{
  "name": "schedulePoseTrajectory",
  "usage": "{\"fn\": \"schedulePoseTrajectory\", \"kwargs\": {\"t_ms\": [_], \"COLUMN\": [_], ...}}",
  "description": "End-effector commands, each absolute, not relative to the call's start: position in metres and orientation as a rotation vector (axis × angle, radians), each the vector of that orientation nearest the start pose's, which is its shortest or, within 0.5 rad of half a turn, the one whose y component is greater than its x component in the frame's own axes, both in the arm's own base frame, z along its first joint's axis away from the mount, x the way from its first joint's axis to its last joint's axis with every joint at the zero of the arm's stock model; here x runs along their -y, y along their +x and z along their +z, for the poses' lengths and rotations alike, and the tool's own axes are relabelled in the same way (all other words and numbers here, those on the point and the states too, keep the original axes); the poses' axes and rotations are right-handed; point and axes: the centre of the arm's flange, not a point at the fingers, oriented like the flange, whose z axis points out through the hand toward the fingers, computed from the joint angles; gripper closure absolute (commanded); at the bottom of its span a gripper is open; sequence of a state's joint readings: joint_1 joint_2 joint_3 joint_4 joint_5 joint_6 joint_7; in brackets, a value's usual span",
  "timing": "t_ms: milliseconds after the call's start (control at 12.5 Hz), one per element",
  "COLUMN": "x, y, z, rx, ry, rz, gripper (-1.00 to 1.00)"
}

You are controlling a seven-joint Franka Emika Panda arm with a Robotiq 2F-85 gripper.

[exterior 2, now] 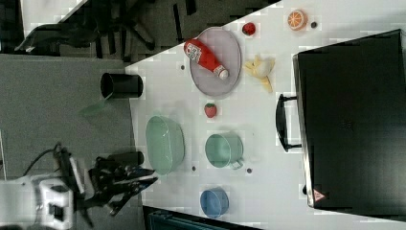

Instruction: Flap open oven.

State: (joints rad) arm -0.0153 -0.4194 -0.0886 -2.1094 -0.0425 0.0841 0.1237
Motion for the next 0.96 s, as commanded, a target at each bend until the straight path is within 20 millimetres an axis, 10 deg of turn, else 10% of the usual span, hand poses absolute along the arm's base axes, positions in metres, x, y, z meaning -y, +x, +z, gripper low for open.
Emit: {"fn": "schedulePoseTrajectory", "kwargs": {"t_ms": [80, 720, 960], "x": [0.09, 0.229, 0.261], "y": [0.424, 0.46, 0.468], "z": [0.555, 0.445, 0.409], "rx": [-1.247, -0.142, -0.013], "ry": [-2.932, -3.207, -3.258], "rz": [0.036, -0.099, -0.127], "gripper": [0.65, 0.65, 0.65]}}
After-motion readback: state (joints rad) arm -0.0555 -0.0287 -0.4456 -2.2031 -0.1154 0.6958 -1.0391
